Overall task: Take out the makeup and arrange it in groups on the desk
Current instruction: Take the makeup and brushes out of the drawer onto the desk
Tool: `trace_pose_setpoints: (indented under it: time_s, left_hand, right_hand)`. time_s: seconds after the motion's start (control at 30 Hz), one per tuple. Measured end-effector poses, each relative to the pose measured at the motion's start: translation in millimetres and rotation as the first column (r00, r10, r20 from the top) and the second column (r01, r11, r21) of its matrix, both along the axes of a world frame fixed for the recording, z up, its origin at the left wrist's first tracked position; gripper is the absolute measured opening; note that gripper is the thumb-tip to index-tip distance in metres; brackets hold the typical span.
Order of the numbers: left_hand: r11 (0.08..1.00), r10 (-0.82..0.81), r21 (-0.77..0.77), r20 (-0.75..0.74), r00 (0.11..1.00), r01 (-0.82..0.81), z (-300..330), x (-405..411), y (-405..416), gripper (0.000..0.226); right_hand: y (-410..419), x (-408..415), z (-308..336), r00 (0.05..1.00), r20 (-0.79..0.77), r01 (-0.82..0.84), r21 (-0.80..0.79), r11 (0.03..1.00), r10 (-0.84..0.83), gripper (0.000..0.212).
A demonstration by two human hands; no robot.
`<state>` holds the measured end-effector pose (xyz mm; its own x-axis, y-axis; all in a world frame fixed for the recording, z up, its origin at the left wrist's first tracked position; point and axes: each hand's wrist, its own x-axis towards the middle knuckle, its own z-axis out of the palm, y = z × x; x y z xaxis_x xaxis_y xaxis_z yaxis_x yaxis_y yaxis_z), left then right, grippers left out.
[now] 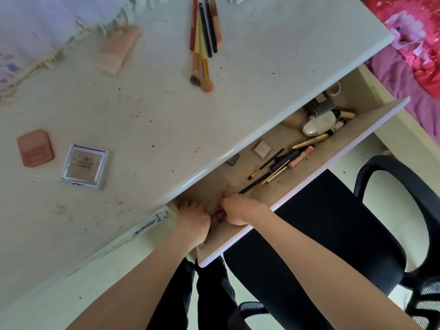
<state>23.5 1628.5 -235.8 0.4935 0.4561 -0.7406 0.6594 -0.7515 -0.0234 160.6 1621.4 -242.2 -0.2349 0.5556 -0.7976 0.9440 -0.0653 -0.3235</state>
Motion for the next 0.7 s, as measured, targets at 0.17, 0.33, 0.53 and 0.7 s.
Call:
trace_pose_setpoints:
  time_s: [0.17, 0.33, 0.53, 0.7]
  left_hand:
    - [0.996, -0.003, -0.091, -0.006, 1.000, 0.003, 0, 3, 8, 0.025]
    - [0.995, 0.006, -0.102, 0.006, 1.000, -0.006, 2, 4, 7, 0.023]
    - [1.000, 0.016, -0.024, 0.071, 0.997, -0.014, 5, -1, 2, 0.023]
    - [0.987, 0.152, -0.065, 0.151, 0.977, -0.144, 10, -1, 4, 0.025]
  right_hand:
    - [3, 0, 2, 1.000, 0.000, -0.025, 0.008, 1.000, 0.025, 0.031]
    - [4, -2, -3, 0.997, 0.052, -0.065, 0.007, 0.998, 0.064, 0.033]
    - [2, 5, -5, 0.999, 0.003, -0.053, -0.015, 0.998, 0.053, 0.046]
    - [5, 19, 9, 0.999, 0.041, -0.023, -0.049, 0.999, 0.025, 0.038]
